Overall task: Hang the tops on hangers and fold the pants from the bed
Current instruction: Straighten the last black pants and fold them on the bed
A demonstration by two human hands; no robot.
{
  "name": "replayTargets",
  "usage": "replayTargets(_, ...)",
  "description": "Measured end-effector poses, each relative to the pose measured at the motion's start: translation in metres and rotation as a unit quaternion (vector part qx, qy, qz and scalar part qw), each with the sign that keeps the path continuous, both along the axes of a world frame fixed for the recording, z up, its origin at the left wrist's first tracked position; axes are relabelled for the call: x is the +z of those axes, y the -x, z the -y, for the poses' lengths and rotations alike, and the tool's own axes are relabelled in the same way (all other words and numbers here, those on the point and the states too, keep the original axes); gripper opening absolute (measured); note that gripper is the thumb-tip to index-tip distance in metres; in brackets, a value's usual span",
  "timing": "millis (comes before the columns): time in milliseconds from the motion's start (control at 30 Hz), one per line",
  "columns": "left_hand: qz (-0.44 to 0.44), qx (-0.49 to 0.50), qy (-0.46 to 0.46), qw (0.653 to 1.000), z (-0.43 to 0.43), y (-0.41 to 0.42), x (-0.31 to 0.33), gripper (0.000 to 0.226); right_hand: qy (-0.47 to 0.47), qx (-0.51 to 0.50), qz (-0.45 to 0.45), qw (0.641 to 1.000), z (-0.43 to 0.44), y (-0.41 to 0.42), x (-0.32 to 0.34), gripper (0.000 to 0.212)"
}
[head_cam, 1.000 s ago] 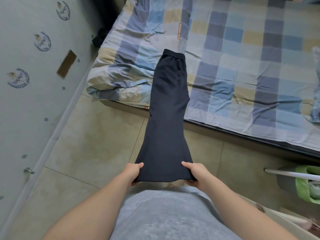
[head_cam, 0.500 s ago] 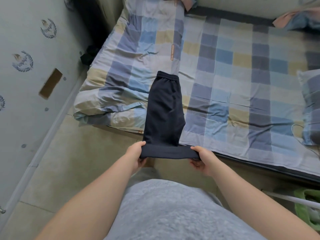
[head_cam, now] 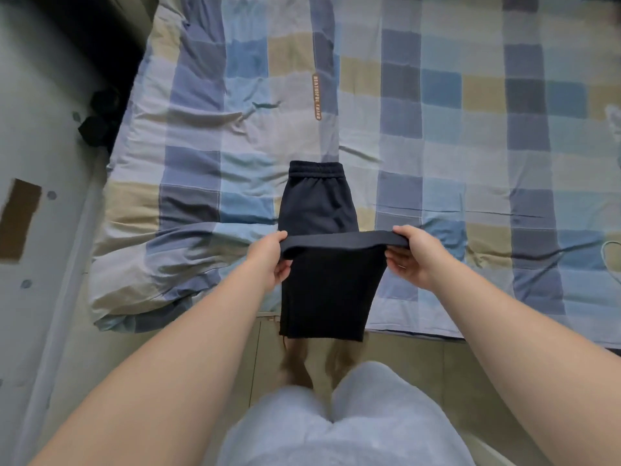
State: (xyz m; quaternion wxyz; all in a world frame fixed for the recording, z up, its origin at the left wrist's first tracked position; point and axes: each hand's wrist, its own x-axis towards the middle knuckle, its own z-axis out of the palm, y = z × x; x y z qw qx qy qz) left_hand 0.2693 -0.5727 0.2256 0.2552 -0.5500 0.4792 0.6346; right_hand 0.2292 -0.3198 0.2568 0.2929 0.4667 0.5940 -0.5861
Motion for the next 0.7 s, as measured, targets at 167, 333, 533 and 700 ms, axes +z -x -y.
replayTargets(167,-0.016,-0.005,0.019,1.0,0.013,0.097,-0.048,0.015,0.003,0.01,-0.003,1.0,0.017,0.093,-0.06,0.013)
replayTargets(333,-0.058,-0.03,0.074,0.995,0.015,0.185,-0.105,0.009,0.025,0.023,-0.032,0.999,0.027,0.18,-0.13,0.014)
replayTargets(533,-0.074,-0.071,0.022,0.994,0.005,0.21,-0.16,0.04,0.108,0.046,-0.015,0.993,0.028,0.208,-0.202,0.039)
replayTargets(700,-0.075,-0.085,-0.003,0.994,-0.003,0.163,-0.188,0.054,0.214,0.014,0.014,0.977,0.015,0.163,-0.235,0.063)
